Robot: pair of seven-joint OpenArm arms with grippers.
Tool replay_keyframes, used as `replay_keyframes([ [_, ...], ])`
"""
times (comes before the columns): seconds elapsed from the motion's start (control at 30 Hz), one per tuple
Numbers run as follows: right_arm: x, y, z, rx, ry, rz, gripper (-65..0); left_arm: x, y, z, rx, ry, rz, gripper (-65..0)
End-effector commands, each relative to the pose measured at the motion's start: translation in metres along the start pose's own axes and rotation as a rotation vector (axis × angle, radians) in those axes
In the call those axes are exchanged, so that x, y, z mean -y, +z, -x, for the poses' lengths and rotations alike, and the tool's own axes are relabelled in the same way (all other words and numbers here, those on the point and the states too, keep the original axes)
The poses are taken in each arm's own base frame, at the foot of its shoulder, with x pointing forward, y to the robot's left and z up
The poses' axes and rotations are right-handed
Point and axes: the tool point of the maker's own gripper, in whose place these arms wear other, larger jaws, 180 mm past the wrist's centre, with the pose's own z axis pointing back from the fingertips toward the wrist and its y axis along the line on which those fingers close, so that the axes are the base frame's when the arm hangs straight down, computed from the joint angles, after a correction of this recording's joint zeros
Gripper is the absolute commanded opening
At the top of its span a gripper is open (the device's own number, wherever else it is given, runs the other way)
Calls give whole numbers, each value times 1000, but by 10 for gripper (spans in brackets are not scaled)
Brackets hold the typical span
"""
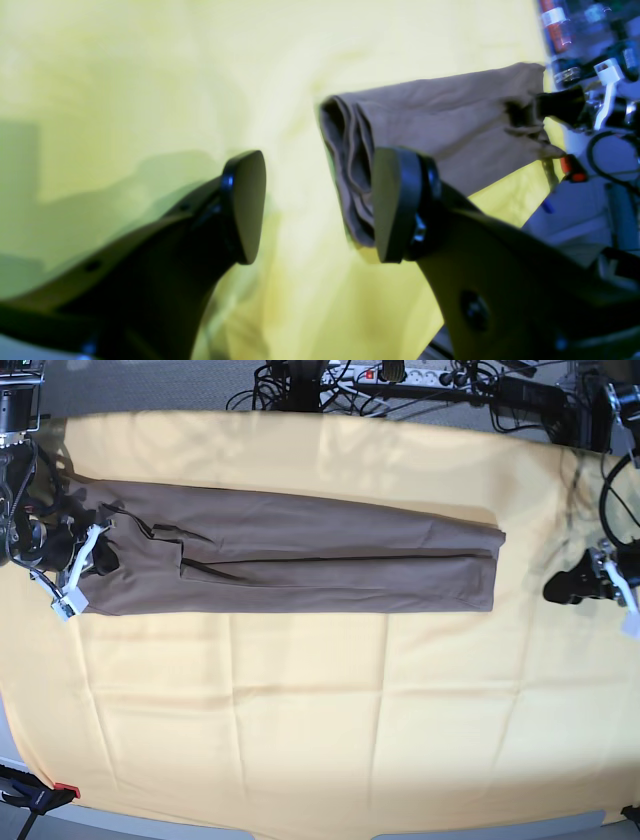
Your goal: Fold the T-shirt properly
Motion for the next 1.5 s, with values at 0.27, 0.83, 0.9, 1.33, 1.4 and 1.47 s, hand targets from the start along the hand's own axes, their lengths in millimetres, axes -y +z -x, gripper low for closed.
replay_keyframes([
  [0.27,4,3,-1,-13,14,16,-650,12,-42,24,16,43,55,-272],
  [0.83,4,3,-1,-13,14,16,-650,5,-65,73,-115,138,-7,-273],
  [0.9,4,3,-1,-13,14,16,-650,5,-66,76,-132,149,-9,-273],
  [1.33,3,3,-2,-12,12,14,-650,-3,-76,84,-325,88,-103,-273],
  [1.4,3,3,-2,-11,12,14,-650,-5,-72,78,-322,77,-112,-273],
  [1.47,3,3,-2,-10,12,14,-650,-7,-67,79,-337,73,-121,-273],
])
